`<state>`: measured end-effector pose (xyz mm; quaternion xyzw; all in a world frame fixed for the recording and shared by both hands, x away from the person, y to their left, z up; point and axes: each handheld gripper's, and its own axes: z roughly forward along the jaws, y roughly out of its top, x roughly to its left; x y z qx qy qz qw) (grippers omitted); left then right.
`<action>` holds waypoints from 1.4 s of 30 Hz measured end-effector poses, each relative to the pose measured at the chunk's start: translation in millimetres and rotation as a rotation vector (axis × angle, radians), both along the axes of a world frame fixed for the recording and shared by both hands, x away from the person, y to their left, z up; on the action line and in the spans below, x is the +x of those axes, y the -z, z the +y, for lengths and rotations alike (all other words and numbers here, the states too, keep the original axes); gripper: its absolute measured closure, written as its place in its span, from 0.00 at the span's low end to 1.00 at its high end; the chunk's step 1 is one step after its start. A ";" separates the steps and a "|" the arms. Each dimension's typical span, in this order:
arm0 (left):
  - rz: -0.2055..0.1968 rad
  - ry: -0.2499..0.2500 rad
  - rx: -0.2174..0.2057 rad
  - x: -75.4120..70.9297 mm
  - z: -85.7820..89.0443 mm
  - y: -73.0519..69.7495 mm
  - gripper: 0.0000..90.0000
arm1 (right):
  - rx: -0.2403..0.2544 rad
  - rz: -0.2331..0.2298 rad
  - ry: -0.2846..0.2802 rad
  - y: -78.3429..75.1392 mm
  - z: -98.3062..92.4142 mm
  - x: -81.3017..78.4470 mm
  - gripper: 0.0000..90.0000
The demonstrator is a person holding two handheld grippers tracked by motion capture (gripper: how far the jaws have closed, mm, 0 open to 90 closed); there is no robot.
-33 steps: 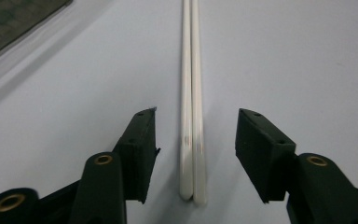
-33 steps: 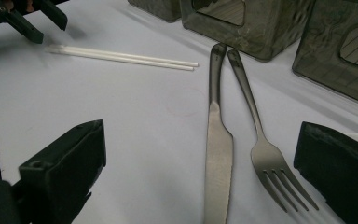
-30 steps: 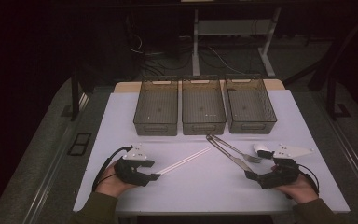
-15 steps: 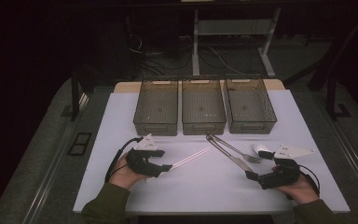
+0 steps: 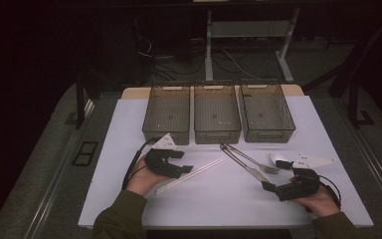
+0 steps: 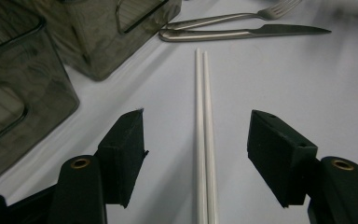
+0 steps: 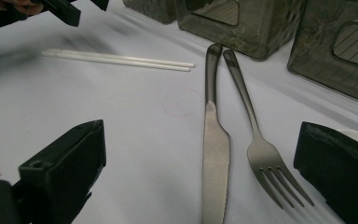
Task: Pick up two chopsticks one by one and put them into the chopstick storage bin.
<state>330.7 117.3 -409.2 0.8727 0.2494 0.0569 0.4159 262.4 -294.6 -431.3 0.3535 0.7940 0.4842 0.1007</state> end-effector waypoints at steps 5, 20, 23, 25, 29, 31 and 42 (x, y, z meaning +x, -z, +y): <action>0.003 -0.001 -0.004 6.4 -12.0 2.3 0.40 | 0.002 -0.003 -0.006 -0.5 1.3 0.4 0.03; 0.011 0.010 0.039 4.9 -22.9 12.4 0.68 | -0.005 0.000 -0.010 0.0 2.7 1.2 0.03; 0.021 0.017 0.052 4.9 -21.8 13.9 0.74 | 0.001 -0.006 -0.011 -1.2 2.4 -0.4 0.03; 0.031 0.019 0.058 5.0 -21.6 14.9 0.76 | 0.001 -0.004 -0.010 -1.3 2.6 -0.1 0.03; 0.052 0.035 0.080 4.5 -21.6 18.6 0.81 | 0.000 -0.005 -0.013 -1.5 3.1 0.8 0.03; 0.055 0.035 0.092 3.1 -22.3 20.1 0.82 | -0.002 -0.005 -0.018 -1.2 3.5 0.8 0.03; 0.078 0.027 0.131 2.2 -19.9 25.8 0.87 | -0.001 -0.004 -0.019 -1.6 4.5 1.2 0.03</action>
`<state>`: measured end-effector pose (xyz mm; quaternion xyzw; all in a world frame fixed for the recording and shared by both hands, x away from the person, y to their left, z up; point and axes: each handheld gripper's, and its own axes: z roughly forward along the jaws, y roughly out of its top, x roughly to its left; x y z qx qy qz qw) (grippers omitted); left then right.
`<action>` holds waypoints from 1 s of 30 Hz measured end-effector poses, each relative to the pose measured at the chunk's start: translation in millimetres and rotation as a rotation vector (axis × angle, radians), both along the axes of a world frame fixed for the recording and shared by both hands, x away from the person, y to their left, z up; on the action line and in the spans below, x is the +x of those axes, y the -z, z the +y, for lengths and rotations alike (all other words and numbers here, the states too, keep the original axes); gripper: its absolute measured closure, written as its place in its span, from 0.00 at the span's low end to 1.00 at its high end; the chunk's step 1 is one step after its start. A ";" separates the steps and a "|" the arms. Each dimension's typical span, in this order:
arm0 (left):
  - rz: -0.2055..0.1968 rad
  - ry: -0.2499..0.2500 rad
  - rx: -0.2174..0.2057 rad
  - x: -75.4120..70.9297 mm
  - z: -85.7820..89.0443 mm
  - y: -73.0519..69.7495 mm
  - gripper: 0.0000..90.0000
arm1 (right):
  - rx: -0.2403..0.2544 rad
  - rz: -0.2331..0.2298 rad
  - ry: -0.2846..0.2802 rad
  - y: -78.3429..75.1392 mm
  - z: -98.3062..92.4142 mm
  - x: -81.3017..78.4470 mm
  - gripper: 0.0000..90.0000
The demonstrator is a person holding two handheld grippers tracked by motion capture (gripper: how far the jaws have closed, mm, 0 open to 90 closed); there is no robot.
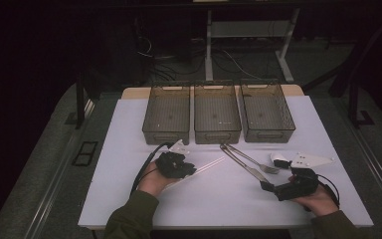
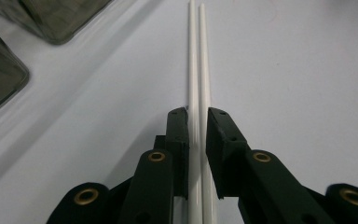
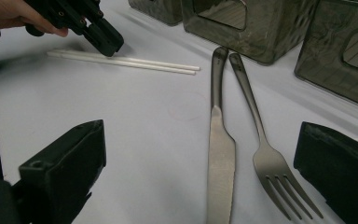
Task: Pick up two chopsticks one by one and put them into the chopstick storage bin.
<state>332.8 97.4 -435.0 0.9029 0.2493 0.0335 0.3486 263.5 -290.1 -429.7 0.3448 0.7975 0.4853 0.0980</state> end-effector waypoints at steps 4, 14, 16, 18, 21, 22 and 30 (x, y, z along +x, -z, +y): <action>-0.001 0.007 0.011 1.0 0.1 1.3 0.88 | 0.000 0.000 -0.001 -0.2 0.0 -0.2 0.03; -0.018 -0.002 0.044 1.3 0.3 4.1 0.88 | 0.000 0.001 0.000 -0.2 0.2 -0.3 0.03; -0.015 -0.009 0.039 0.6 0.3 4.4 0.88 | -0.001 0.001 0.000 -0.2 0.1 -0.3 0.03; -0.023 -0.006 0.043 0.1 0.2 4.7 0.89 | 0.000 0.001 -0.001 -0.2 0.1 -0.3 0.03; -0.030 -0.015 0.036 -2.0 -0.2 5.9 0.89 | -0.001 0.001 0.000 -0.2 0.2 -0.4 0.03; -0.041 -0.004 0.045 -1.9 0.1 5.7 0.89 | -0.001 0.001 0.000 -0.1 0.3 -0.4 0.03; -0.070 -0.003 0.031 -5.1 1.4 8.5 0.92 | -0.001 0.001 -0.001 -0.1 0.8 -0.8 0.03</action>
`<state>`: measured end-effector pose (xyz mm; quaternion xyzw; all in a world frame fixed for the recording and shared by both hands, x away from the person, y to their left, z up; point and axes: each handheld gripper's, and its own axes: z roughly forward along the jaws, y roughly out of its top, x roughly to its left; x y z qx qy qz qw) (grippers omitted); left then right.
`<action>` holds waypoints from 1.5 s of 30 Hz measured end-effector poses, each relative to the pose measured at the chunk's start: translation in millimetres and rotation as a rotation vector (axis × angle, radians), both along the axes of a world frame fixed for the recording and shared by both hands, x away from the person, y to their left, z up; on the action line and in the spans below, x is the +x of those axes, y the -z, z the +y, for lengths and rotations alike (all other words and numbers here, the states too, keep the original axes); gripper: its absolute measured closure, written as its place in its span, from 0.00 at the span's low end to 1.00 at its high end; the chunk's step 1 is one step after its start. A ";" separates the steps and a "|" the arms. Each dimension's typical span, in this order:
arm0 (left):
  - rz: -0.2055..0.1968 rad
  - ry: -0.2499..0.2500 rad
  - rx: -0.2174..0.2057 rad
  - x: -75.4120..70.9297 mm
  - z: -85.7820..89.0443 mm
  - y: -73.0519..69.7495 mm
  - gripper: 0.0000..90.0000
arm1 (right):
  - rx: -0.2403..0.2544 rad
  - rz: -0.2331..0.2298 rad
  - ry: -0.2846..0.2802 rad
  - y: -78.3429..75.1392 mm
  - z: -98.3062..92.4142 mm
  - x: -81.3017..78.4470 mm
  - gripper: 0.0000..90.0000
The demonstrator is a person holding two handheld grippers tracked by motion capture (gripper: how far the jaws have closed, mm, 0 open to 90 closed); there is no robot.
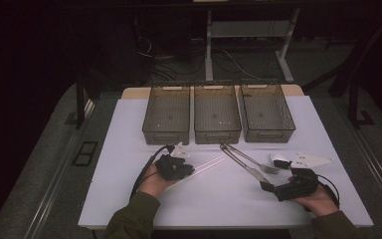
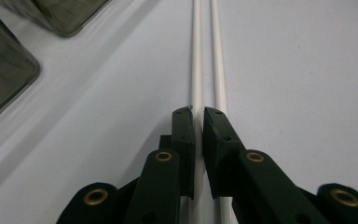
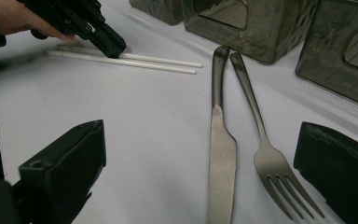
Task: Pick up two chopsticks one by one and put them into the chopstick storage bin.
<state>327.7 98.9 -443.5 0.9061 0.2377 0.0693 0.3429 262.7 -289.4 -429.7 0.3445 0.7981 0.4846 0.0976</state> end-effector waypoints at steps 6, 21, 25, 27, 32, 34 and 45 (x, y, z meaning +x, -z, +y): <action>-0.010 0.017 -0.005 0.1 1.3 0.7 0.94 | -0.001 -0.001 -0.001 0.0 0.2 -0.1 0.03; -0.004 0.009 -0.032 0.4 3.2 -5.9 0.94 | -0.014 -0.001 0.000 1.7 1.8 0.3 0.03; -0.010 0.010 -0.037 0.5 3.9 -12.7 0.94 | -0.018 0.000 -0.001 2.4 2.2 -0.1 0.03; -0.023 0.012 -0.049 0.1 4.3 -16.5 0.94 | -0.022 0.000 -0.002 3.0 3.2 -1.1 0.03; -0.046 0.002 -0.092 -2.5 8.8 -27.0 0.94 | -0.025 -0.004 -0.006 2.7 4.7 -1.9 0.03; -0.054 -0.004 -0.116 -3.4 11.5 -31.6 0.94 | -0.022 -0.006 -0.004 2.4 4.9 -2.0 0.03; -0.116 -0.033 -0.246 -8.0 26.1 -59.1 0.94 | -0.017 -0.006 -0.008 2.2 4.2 -0.6 0.03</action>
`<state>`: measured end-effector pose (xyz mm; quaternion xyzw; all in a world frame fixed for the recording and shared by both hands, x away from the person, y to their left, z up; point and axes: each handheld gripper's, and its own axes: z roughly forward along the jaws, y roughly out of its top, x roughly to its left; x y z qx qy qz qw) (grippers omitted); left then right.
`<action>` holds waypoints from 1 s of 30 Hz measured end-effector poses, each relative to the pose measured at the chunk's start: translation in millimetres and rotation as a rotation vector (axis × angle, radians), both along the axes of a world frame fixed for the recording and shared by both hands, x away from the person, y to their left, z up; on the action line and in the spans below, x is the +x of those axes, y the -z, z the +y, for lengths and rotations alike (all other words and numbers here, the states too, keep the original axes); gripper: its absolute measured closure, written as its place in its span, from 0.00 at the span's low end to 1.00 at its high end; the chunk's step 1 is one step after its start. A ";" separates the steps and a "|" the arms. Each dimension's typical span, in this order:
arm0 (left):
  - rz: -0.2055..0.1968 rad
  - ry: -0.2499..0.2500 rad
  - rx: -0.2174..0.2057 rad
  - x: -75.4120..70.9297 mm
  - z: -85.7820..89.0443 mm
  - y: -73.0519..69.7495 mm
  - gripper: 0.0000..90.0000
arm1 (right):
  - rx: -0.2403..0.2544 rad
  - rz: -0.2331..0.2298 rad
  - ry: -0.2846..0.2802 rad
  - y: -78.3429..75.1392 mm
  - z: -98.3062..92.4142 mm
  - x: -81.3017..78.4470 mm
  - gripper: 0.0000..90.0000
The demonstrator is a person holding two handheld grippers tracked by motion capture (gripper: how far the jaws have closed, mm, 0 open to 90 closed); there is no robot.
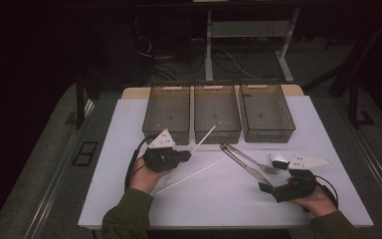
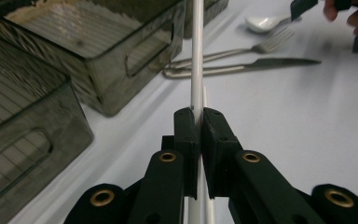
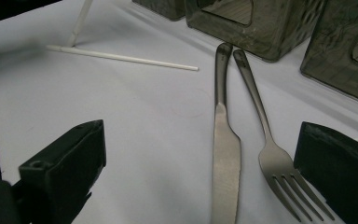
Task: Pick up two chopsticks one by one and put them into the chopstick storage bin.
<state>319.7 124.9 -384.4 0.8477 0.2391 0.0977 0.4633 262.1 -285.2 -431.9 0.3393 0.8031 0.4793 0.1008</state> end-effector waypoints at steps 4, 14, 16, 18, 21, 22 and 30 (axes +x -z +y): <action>-0.025 -0.008 -0.039 -3.5 5.2 -10.2 0.94 | 0.000 0.000 0.000 0.0 0.2 0.0 0.03; -0.057 -0.034 -0.075 -0.4 17.0 -24.4 0.94 | 0.000 0.001 0.000 -0.1 -0.4 0.3 0.03; -0.062 -0.038 -0.077 3.0 19.0 -27.3 0.94 | 0.000 0.001 0.001 -0.2 -0.5 0.2 0.03; -0.071 -0.043 -0.085 6.5 20.8 -30.8 0.94 | 0.000 0.001 0.003 -0.3 -0.6 0.2 0.03; -0.077 -0.046 -0.098 12.7 22.0 -37.8 0.94 | 0.001 0.002 0.003 -0.3 -0.6 0.4 0.03; -0.081 -0.044 -0.093 15.3 22.4 -40.3 0.94 | 0.001 0.002 0.005 -0.3 -0.7 0.5 0.03; -0.101 -0.067 -0.115 36.7 25.4 -62.8 0.94 | 0.005 -0.001 0.006 -0.9 -1.2 -0.1 0.03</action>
